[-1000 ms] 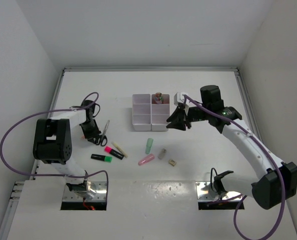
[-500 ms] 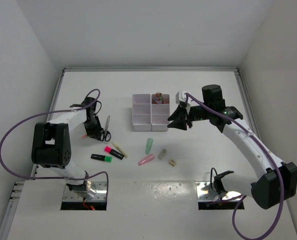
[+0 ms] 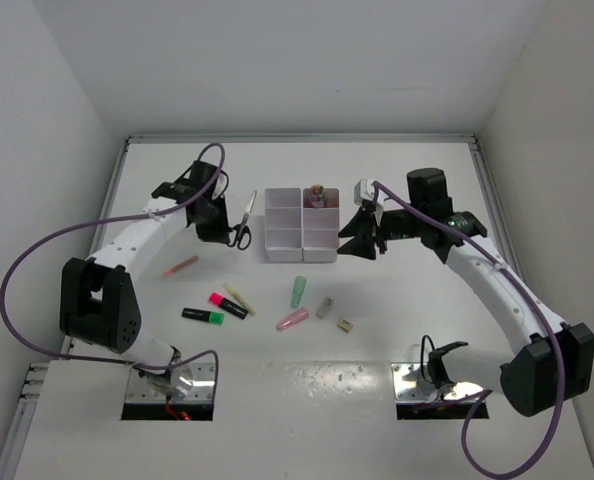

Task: Sort the stationery into containers
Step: Place the scissors in the storage box.

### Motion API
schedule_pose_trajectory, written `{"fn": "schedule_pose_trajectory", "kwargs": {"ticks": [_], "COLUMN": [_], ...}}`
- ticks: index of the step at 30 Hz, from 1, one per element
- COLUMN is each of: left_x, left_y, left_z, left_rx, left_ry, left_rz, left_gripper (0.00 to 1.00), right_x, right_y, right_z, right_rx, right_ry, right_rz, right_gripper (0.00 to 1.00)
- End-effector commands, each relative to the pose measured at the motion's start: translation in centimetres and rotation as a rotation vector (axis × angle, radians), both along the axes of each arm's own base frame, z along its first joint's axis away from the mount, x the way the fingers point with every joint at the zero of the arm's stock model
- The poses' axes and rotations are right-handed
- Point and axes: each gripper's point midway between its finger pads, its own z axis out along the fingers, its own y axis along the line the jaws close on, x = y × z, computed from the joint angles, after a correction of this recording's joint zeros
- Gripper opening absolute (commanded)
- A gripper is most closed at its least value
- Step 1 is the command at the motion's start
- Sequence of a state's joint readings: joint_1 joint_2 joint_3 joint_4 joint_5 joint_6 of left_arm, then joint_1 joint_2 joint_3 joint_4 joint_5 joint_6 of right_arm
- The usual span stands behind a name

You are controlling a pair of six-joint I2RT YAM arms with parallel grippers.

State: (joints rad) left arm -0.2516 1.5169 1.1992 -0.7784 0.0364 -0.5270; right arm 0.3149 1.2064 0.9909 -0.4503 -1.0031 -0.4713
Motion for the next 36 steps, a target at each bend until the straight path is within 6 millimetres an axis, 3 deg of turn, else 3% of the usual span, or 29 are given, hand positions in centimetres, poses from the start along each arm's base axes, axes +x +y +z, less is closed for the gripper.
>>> {"fn": "schedule_pose_trajectory", "kwargs": {"ticks": [1,10,17,20,27,29,36], "left_x": [0.9,3.3,5.2,6.1,5.4,5.2,4.9], "left_y": [-0.6,-2.5,-2.9,-2.3,-1.1,-1.7,-2.6], "left_z": [3.0,7.8,8.4,9.7,11.3,11.2,14.0], "left_rx": [0.039,0.165,0.324,0.386,0.68,0.761,0.951], "left_ry": [-0.092,-0.28,-0.351,-0.39,-0.432,-0.439,-0.511], "left_rz": [-0.037,-0.113,-0.118,-0.098,-0.1,-0.124,-0.126], "left_gripper": [0.0,0.0,0.0,0.0,0.0,0.0,0.0], "right_x": [0.4,0.8,1.1,1.3,1.8,1.9,1.9], "right_y": [0.0,-0.1,-0.3,-0.4,-0.5,-0.5,-0.5], "right_z": [-0.1,-0.6,-1.1,-1.2,-1.6,-1.9,-1.9], "right_rx": [0.016,0.01,0.005,-0.001,-0.003,-0.006,-0.006], "right_ry": [-0.012,0.005,0.023,0.021,0.03,0.04,0.04], "right_rz": [0.013,0.004,-0.005,-0.012,-0.021,-0.021,-0.021], "right_gripper": [0.42,0.42,0.42,0.42,0.42,0.42,0.42]}}
